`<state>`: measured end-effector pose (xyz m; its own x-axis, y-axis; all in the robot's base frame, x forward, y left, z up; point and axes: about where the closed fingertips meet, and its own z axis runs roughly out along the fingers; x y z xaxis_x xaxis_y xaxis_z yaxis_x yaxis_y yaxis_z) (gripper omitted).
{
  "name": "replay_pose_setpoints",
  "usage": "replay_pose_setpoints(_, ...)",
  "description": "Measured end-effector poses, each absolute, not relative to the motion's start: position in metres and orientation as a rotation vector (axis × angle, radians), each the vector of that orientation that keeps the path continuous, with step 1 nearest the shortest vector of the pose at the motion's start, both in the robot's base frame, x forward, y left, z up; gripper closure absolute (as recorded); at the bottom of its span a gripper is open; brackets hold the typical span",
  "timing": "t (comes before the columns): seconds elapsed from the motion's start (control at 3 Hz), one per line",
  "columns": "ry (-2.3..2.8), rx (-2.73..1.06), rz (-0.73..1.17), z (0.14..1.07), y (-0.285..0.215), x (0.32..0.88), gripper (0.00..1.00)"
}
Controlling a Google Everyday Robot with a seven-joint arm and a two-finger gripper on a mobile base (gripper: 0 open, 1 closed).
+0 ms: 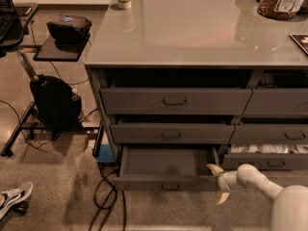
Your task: Open bottom drawer
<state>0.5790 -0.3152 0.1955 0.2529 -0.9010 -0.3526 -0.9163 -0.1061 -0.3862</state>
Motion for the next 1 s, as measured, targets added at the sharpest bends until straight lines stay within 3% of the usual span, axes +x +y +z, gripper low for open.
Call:
replay_pose_setpoints(0.67,1.595,-2.010,-0.020,0.266,-0.316,0.562,0.00)
replay_pose_setpoints(1.0,1.538,-1.977,-0.006,0.291,-0.307,0.568,0.18)
